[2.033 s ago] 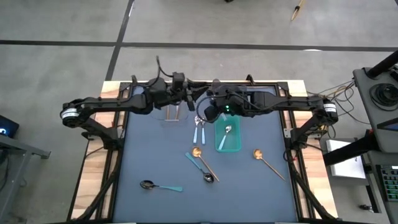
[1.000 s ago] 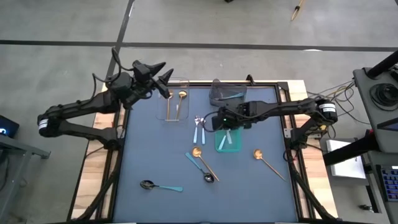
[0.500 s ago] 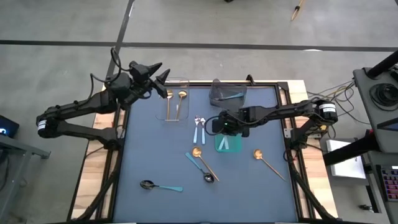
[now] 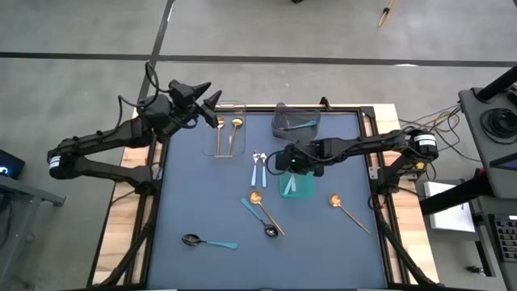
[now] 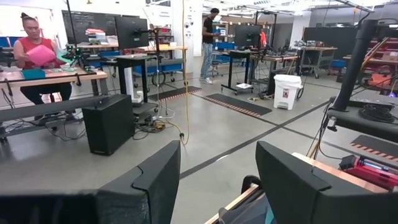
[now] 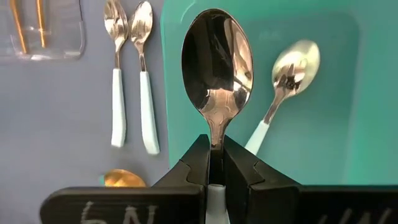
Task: Sort silverware by color (type)
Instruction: Put the light blue spoon into the green bin
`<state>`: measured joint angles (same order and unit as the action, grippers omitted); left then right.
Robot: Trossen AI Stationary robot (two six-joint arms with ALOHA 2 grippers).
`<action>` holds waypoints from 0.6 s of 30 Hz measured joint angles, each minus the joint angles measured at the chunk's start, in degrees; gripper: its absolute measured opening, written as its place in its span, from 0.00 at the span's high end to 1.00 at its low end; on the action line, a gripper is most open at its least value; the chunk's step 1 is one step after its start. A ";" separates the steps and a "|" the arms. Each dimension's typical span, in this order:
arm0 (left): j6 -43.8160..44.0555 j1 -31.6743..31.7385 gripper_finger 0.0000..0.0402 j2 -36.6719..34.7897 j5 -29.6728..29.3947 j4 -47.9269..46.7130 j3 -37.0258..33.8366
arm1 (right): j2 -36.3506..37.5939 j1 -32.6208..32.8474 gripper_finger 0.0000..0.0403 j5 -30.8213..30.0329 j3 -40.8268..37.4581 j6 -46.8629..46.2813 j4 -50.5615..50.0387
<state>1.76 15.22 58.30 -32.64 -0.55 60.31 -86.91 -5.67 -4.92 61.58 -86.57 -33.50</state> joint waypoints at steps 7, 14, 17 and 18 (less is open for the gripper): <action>0.24 0.00 0.52 0.00 0.00 -0.03 0.00 | -4.14 0.00 0.97 -1.66 0.00 0.48 2.63; 0.26 -0.01 0.52 0.00 0.00 -0.65 0.00 | -7.04 0.00 0.97 -1.63 0.00 0.56 4.11; 0.26 0.00 0.52 0.00 0.00 -0.94 0.00 | -7.82 0.00 0.97 -1.60 0.00 0.28 4.18; 0.25 -0.02 0.52 0.00 0.02 -0.94 0.00 | -7.96 0.00 0.97 -1.60 0.00 0.16 4.10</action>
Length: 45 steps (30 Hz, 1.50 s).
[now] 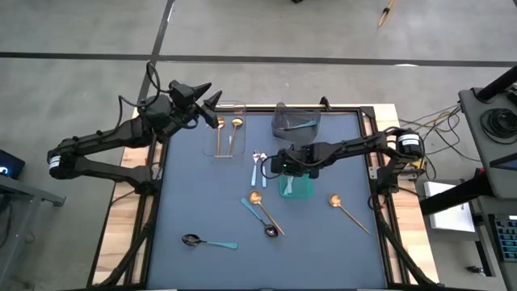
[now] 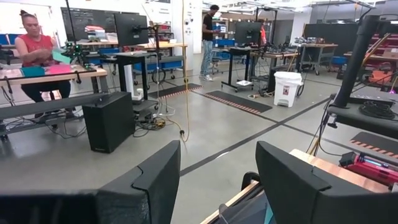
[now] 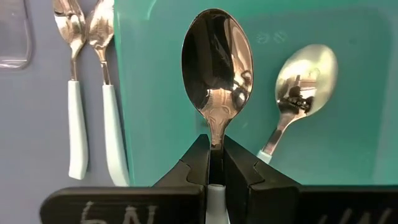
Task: Sort silverware by color (type)
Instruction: Put the light blue spoon into the green bin, then put the blue spoon into the black bin
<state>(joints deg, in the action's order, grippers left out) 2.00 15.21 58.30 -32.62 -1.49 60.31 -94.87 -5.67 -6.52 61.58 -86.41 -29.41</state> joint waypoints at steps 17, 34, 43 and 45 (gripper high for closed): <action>0.02 0.01 0.52 0.00 0.02 0.09 0.00 | -0.29 0.00 0.85 -0.02 0.00 -0.77 0.39; 1.48 0.00 0.52 -0.07 0.33 -2.58 0.00 | 1.65 0.00 0.73 0.58 3.53 4.59 0.33; 7.00 -0.90 0.52 -0.28 0.62 -10.88 0.00 | 3.42 0.02 0.76 0.55 9.56 9.53 -9.42; 7.66 -1.46 0.52 -0.28 0.93 -11.79 0.00 | 3.59 0.02 0.76 0.77 11.05 10.84 -11.91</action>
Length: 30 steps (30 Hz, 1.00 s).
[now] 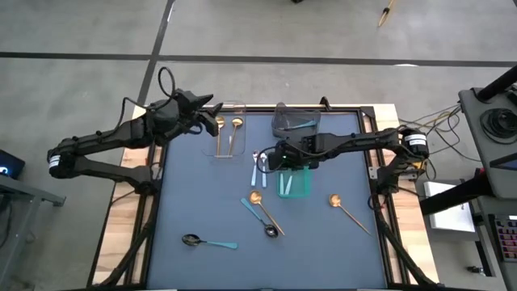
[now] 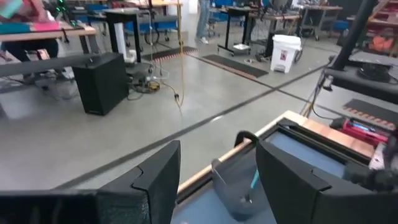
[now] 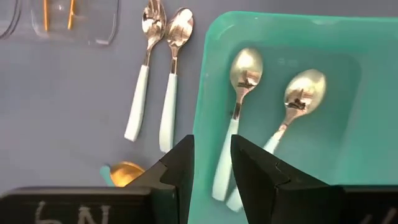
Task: Sort silverware by color (type)
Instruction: Put the blue spoon into the black bin
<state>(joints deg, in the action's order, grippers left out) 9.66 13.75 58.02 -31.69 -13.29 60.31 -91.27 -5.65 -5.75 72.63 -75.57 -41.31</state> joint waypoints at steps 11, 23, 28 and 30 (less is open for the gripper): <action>2.28 -3.74 0.52 0.00 4.16 -3.48 0.00 | 0.10 0.13 0.79 4.66 8.46 6.58 -9.53; 9.54 -4.23 0.52 0.04 4.25 -16.59 0.00 | 0.10 0.77 0.79 17.12 12.89 12.47 -9.44; 10.35 -4.23 0.52 0.04 4.26 -18.00 0.00 | 0.10 1.44 0.80 17.39 12.77 10.10 -9.40; 10.41 -4.23 0.52 0.04 4.25 -17.98 0.00 | 0.08 1.37 0.80 16.57 12.34 7.80 -9.48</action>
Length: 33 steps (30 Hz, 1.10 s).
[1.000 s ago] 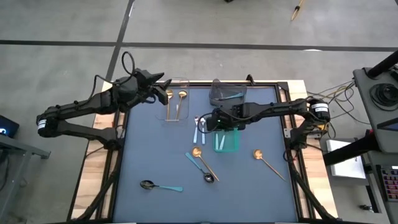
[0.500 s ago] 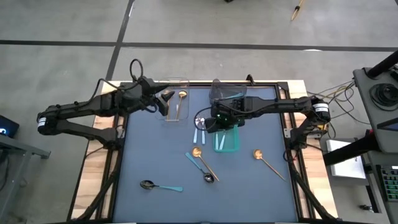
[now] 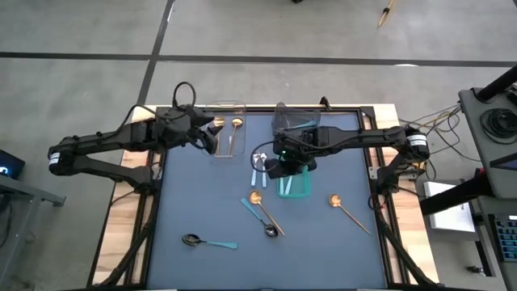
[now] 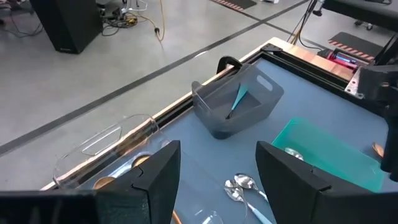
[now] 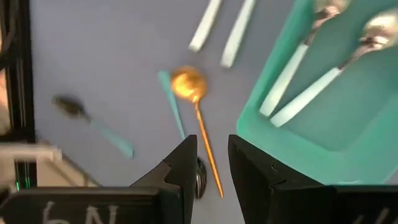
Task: Sort silverware by color (type)
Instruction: Put the blue spoon into the black bin
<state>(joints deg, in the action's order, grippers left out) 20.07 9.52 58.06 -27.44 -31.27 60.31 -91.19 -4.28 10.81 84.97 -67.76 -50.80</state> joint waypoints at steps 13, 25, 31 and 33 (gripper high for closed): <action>0.03 0.00 0.52 0.02 0.00 0.02 0.00 | -7.17 -3.89 0.97 -5.97 -0.33 2.31 -6.07; 1.06 0.00 0.52 -0.04 0.02 -0.22 0.00 | -9.39 -5.57 0.98 -13.37 -2.17 3.14 -3.60; 0.40 -0.02 0.52 0.02 0.02 -0.21 0.00 | -13.95 -6.55 0.98 -14.44 -2.17 6.71 -1.68; 0.64 0.00 0.52 0.00 0.02 -0.23 0.00 | -14.43 -6.60 0.98 -13.53 -2.21 7.70 -1.66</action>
<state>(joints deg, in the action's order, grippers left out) 20.70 9.52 58.06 -27.42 -31.50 60.31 -105.62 -10.87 -2.72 82.76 -60.06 -52.45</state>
